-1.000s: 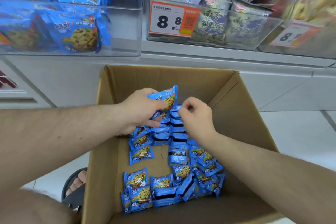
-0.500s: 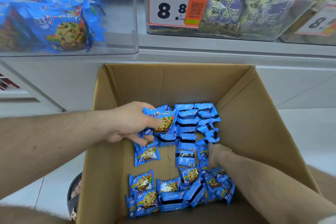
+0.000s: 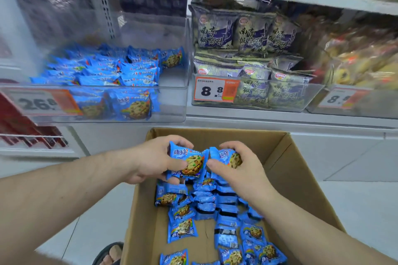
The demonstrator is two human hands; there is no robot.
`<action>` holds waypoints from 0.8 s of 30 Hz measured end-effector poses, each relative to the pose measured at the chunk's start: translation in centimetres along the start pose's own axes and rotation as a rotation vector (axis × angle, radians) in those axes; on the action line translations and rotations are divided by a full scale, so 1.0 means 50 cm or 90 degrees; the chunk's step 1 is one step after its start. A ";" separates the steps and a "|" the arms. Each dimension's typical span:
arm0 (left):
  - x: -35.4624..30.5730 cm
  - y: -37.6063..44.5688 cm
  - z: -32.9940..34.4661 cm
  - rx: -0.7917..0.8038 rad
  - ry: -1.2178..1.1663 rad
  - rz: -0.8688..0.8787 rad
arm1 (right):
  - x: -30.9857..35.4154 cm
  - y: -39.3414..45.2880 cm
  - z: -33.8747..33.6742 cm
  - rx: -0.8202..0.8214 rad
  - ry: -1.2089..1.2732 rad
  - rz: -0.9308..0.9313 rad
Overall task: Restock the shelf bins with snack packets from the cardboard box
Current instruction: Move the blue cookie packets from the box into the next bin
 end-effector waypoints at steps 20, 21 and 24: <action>-0.150 -0.134 0.015 -0.007 0.045 0.291 | 0.243 -0.029 0.068 -0.056 -0.158 -0.189; -0.156 -0.139 0.008 -0.016 0.075 0.300 | 0.254 -0.030 0.066 -0.063 -0.183 -0.206; -0.178 -0.160 -0.010 -0.046 0.184 0.315 | 0.291 -0.031 0.050 -0.082 -0.280 -0.265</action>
Point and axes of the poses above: each hand's wrist, its own y-axis towards the middle knuckle, its own z-axis out of the palm, x = y × z, the point moved 8 cm from there along y, towards the middle knuckle, and after that the axes turned 15 degrees about x, right-handed, at the moved point
